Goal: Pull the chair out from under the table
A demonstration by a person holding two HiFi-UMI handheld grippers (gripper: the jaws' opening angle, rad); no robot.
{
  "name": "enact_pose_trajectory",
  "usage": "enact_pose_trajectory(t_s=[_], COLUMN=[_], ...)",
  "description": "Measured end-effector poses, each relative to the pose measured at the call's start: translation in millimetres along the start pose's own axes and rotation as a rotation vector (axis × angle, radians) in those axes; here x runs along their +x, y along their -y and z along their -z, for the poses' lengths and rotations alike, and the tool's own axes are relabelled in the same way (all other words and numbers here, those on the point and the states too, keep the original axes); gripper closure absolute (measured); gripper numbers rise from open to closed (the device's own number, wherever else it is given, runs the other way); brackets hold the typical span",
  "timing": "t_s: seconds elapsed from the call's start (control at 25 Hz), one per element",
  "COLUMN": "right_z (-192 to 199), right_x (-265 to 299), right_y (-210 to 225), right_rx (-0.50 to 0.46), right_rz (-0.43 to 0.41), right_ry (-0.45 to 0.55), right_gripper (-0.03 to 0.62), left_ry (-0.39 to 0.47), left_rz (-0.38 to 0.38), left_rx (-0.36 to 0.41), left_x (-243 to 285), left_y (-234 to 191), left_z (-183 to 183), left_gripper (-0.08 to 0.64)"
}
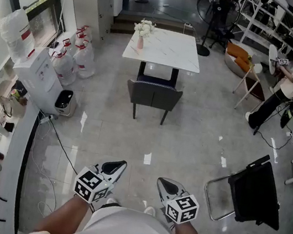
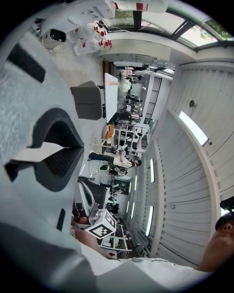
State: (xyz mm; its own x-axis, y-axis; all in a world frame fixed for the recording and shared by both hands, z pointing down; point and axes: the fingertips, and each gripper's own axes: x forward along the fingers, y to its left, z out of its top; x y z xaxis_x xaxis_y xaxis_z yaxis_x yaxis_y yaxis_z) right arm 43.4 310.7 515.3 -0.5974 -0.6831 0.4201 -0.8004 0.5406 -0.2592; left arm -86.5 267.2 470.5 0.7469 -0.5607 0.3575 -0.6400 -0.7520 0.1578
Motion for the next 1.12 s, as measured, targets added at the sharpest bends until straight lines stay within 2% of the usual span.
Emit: enact_pose_trajectory(t_s=[0.44,0.6,0.84,1.12], right_z=[-5.2,-10.4,-8.5,-18.1], right_x=[4.0,8.9,22.8,55.4], right_y=[-3.9,-13.1,-24.4,-54.7], right_rx=[-0.014,0.013,-0.004,-0.003], right_rz=[0.010,-0.013,0.004,0.008], right_ry=[0.017,0.040,0.032,0.049], right_gripper=[0.589,0.588,0.586,0.586], left_ry=[0.002,-0.007,-0.001,0.003], left_rz=[0.015,0.016,0.024,0.025], left_rx=[0.020,0.016,0.010,0.017], left_x=[-0.4,-3.0,-10.3,-39.6], left_y=[-4.6,-11.3,-23.1,-58.4], left_z=[-2.8,0.9,4.4,11.0], left_gripper=[0.551,0.551,0.551,0.551])
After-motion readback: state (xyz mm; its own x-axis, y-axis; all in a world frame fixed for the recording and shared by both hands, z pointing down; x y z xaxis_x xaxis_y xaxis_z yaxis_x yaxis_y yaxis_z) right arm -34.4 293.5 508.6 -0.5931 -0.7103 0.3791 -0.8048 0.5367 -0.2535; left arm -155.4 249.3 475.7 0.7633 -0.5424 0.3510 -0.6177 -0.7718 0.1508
